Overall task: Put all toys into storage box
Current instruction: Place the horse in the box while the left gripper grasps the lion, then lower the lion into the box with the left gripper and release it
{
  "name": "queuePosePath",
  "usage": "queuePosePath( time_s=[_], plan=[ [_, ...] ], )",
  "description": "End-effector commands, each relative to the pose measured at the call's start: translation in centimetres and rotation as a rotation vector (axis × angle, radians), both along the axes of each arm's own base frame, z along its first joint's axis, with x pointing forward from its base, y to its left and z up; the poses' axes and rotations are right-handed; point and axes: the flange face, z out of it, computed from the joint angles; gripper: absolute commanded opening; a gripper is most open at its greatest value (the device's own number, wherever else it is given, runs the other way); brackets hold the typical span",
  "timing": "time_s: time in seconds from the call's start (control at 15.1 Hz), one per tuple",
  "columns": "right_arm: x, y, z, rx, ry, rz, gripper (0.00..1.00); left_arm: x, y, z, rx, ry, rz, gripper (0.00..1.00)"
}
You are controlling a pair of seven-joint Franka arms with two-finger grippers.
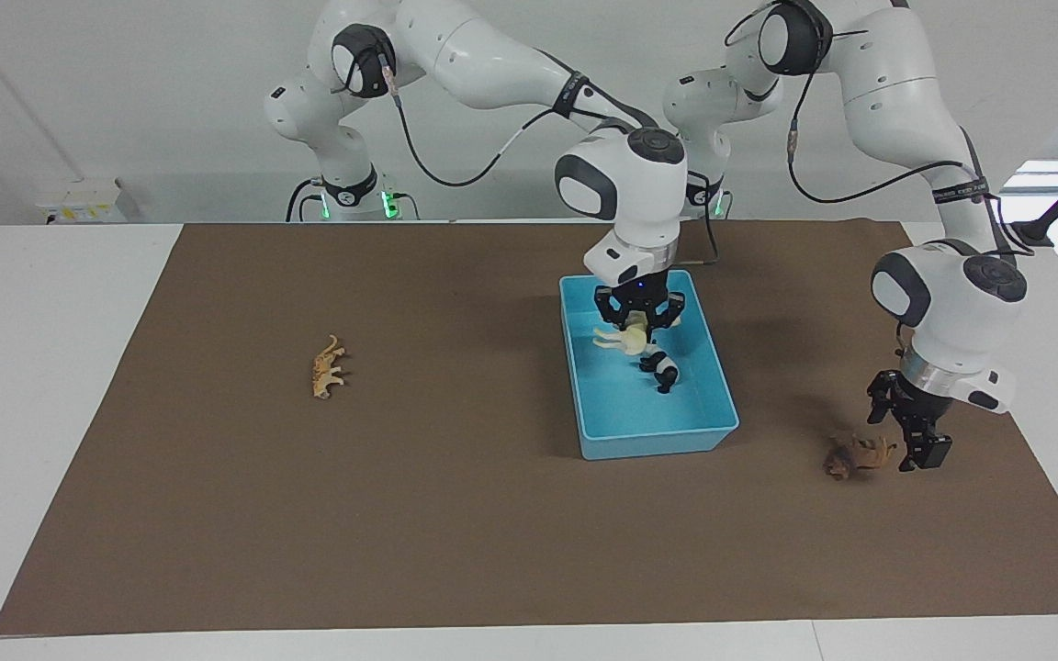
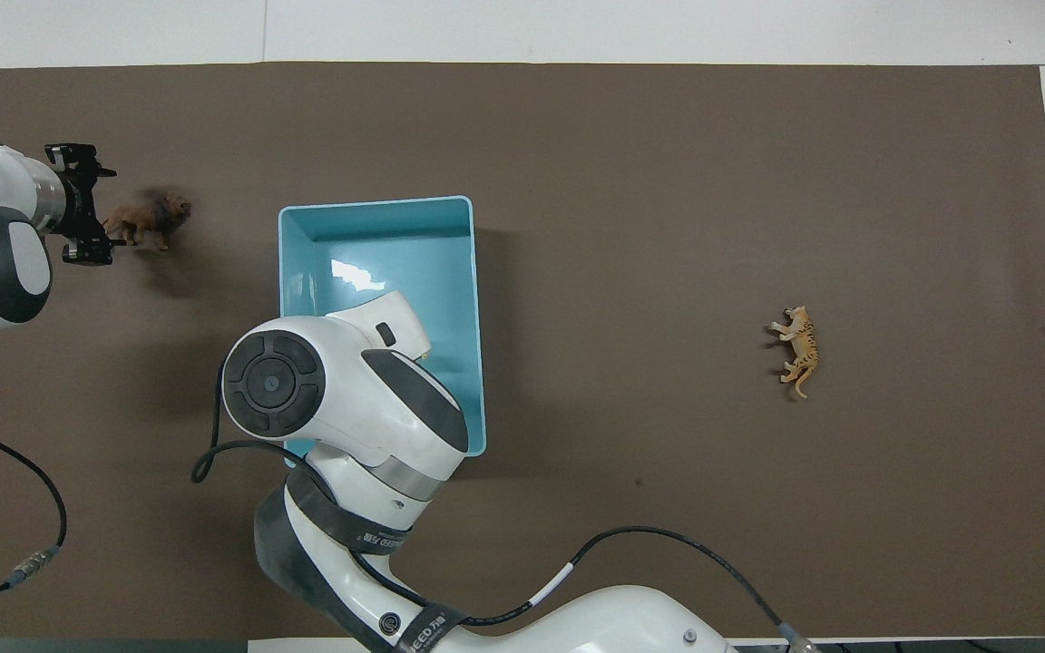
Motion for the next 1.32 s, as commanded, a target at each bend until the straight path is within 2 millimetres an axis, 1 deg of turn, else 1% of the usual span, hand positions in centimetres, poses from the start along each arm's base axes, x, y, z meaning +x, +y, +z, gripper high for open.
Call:
queuePosePath(
  time_s=[0.0, 0.07, 0.13, 0.2, 0.26, 0.33, 0.4, 0.46, 0.53, 0.6, 0.66, 0.73, 0.79, 0.86, 0.93, 0.99, 1.06, 1.12, 1.26],
  plan=[
    [0.8, -1.8, 1.8, -0.040, 0.031, -0.067, 1.00, 0.3, -1.4, -1.0, 0.008, -0.006, -0.006, 1.00],
    [1.1, -3.0, 3.8, -0.042, 0.032, -0.081, 1.00, 0.3, -1.4, -1.1, 0.009, -0.005, -0.007, 1.00],
    [1.8, -4.7, 7.1, -0.028, 0.014, -0.091, 1.00, 0.3, -1.5, -1.4, 0.017, -0.001, -0.016, 1.00],
    [3.8, -8.3, 9.6, -0.027, 0.004, -0.107, 1.00, 0.1, -1.6, -1.7, 0.037, 0.009, -0.034, 1.00],
    [5.8, -12.4, 11.5, -0.042, 0.013, -0.090, 1.00, -0.1, -1.6, -1.9, 0.046, 0.012, -0.042, 1.00],
    [7.4, -15.7, 12.6, -0.059, 0.025, -0.064, 1.00, -0.3, -1.6, -2.2, 0.050, 0.016, -0.046, 0.97],
    [8.7, -19.2, 12.8, -0.083, 0.052, -0.038, 1.00, -0.5, -1.7, -2.5, 0.057, 0.016, -0.055, 0.81],
    [9.9, -23.0, 12.7, -0.095, 0.069, -0.011, 1.00, -0.7, -1.8, -2.7, 0.067, 0.020, -0.068, 0.62],
    [11.0, -26.2, 11.8, -0.110, 0.089, 0.037, 1.00, -1.0, -2.0, -3.0, 0.092, 0.032, -0.097, 0.40],
    [12.0, -28.9, 10.9, -0.123, 0.109, 0.094, 1.00, -1.4, -2.0, -3.4, 0.125, 0.047, -0.130, 0.22],
    [13.0, -32.7, 9.9, -0.124, 0.113, 0.131, 1.00, -1.4, -2.4, -3.3, 0.145, 0.055, -0.153, 0.05],
    [13.7, -36.4, 8.2, -0.123, 0.112, 0.172, 1.00, -1.3, -2.8, -3.1, 0.151, 0.071, -0.162, 0.00],
    [13.6, -39.1, 6.5, -0.118, 0.089, 0.232, 1.00, -0.7, -2.5, -1.9, 0.161, 0.094, -0.158, 0.00],
    [13.0, -41.6, 4.4, -0.112, 0.057, 0.273, 1.00, 0.1, -2.2, -0.5, 0.170, 0.118, -0.151, 0.00],
    [12.2, -43.9, 2.4, -0.110, 0.033, 0.294, 1.00, 0.7, -2.4, 1.3, 0.177, 0.154, -0.149, 0.00],
    [11.2, -45.7, 0.5, -0.112, 0.017, 0.320, 1.00, 1.2, -3.7, 3.8, 0.182, 0.184, -0.163, 0.00],
    [10.4, -47.8, -1.0, -0.113, 0.001, 0.330, 1.00, 0.8, -5.3, 6.9, 0.180, 0.201, -0.176, 0.00],
    [9.5, -50.1, -2.4, -0.116, -0.010, 0.341, 1.00, 0.0, -7.0, 9.1, 0.166, 0.217, -0.194, 0.00],
    [7.4, -51.8, -5.1, -0.122, -0.043, 0.378, 1.00, -2.2, -12.8, 14.0, 0.089, 0.223, -0.253, 0.00]
  ],
)
